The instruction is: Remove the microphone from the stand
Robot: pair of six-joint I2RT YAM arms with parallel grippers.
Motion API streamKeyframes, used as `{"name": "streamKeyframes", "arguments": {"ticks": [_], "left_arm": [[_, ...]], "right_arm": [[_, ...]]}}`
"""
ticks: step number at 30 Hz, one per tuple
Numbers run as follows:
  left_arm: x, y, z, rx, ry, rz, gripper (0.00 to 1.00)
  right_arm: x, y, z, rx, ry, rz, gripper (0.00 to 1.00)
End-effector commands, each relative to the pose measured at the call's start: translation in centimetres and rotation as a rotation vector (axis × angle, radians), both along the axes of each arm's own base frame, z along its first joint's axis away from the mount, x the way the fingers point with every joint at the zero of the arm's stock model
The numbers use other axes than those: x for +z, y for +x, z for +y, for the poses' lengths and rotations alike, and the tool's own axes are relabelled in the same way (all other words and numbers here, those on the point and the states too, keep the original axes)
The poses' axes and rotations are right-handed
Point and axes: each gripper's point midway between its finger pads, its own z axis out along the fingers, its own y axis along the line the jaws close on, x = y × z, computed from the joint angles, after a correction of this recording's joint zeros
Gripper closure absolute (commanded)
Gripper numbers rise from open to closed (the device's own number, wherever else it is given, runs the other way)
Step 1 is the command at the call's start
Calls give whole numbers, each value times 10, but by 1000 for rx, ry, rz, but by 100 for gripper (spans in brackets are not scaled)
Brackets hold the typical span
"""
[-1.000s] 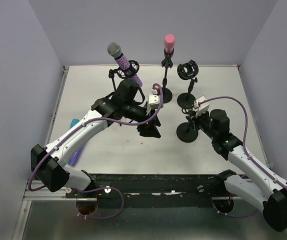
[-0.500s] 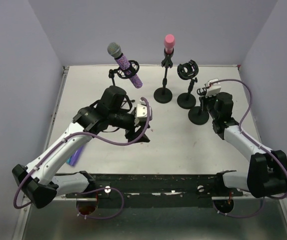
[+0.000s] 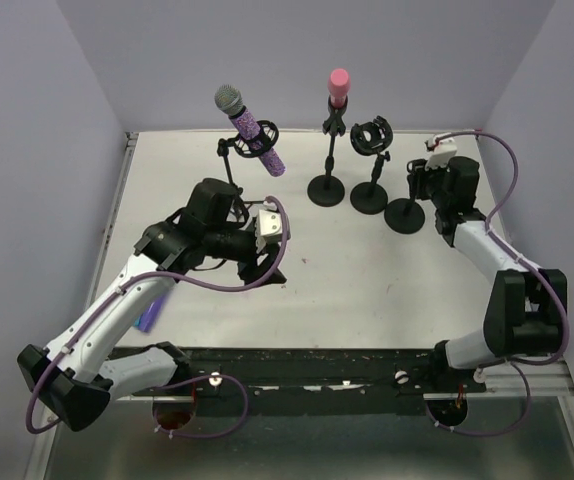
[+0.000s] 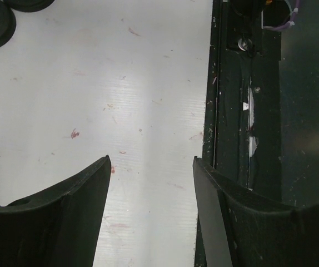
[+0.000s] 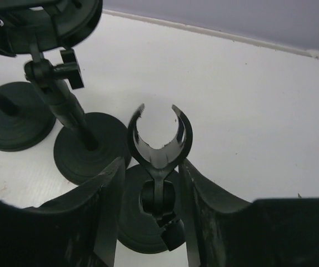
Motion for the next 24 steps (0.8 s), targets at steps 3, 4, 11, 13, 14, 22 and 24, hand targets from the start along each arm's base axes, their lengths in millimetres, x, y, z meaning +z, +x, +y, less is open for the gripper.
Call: {"name": "streamKeyframes", "arguments": {"ticks": [3, 4, 11, 13, 14, 22, 24], "left_arm": [[12, 11, 8, 83, -93, 49, 31], [15, 16, 10, 101, -109, 58, 31], [22, 23, 25, 129, -110, 27, 32], [23, 20, 30, 102, -80, -23, 32], [23, 19, 32, 91, -67, -42, 32], [24, 32, 34, 113, -52, -67, 32], [27, 35, 33, 114, -55, -77, 32]], "right_arm": [[44, -21, 18, 84, 71, 16, 38], [48, -27, 20, 94, 78, 22, 35], [94, -69, 58, 321, 141, -2, 27], [106, -76, 73, 407, 175, -5, 25], [111, -77, 79, 439, 202, 0, 23], [162, -62, 142, 603, 318, -49, 0], [177, -57, 161, 624, 316, -105, 0]]}}
